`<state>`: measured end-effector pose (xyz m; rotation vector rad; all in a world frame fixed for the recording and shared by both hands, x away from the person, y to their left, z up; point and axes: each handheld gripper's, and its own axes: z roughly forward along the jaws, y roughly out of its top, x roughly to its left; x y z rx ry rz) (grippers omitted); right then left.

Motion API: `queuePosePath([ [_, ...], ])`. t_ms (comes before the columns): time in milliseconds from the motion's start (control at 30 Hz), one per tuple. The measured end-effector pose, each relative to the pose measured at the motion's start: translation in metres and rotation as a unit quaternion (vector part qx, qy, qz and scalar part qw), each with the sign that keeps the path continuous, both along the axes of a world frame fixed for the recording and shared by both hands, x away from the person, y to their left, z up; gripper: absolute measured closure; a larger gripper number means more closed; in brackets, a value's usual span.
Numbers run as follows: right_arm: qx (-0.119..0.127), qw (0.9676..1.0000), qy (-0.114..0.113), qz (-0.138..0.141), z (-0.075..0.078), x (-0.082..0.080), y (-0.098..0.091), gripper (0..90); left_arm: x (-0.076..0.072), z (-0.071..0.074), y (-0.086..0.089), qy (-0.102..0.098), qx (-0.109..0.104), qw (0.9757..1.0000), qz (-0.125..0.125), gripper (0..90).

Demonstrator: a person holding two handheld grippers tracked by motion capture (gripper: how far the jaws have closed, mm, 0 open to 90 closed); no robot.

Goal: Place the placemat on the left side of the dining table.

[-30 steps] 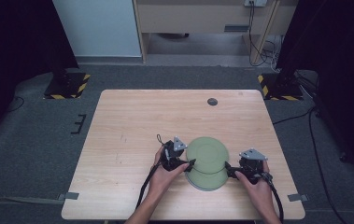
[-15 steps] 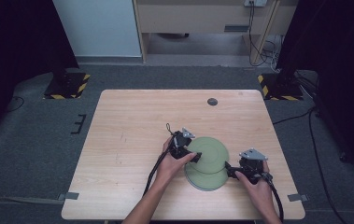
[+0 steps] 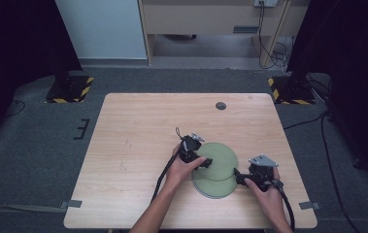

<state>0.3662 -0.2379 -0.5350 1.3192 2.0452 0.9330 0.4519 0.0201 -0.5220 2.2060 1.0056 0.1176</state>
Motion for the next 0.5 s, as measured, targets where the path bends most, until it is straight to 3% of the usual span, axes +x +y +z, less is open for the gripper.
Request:
queuePosePath([
  [300,-0.002,1.0,-0.002,-0.001,0.0,-0.001,0.001,6.2,-0.003,0.0,-0.004,-0.004,-0.004,1.0,0.006,11.4],
  [500,-0.001,1.0,-0.001,-0.002,0.0,-0.001,0.001,6.1,-0.007,0.009,-0.003,-0.028,0.004,0.9995,0.013,17.8],
])
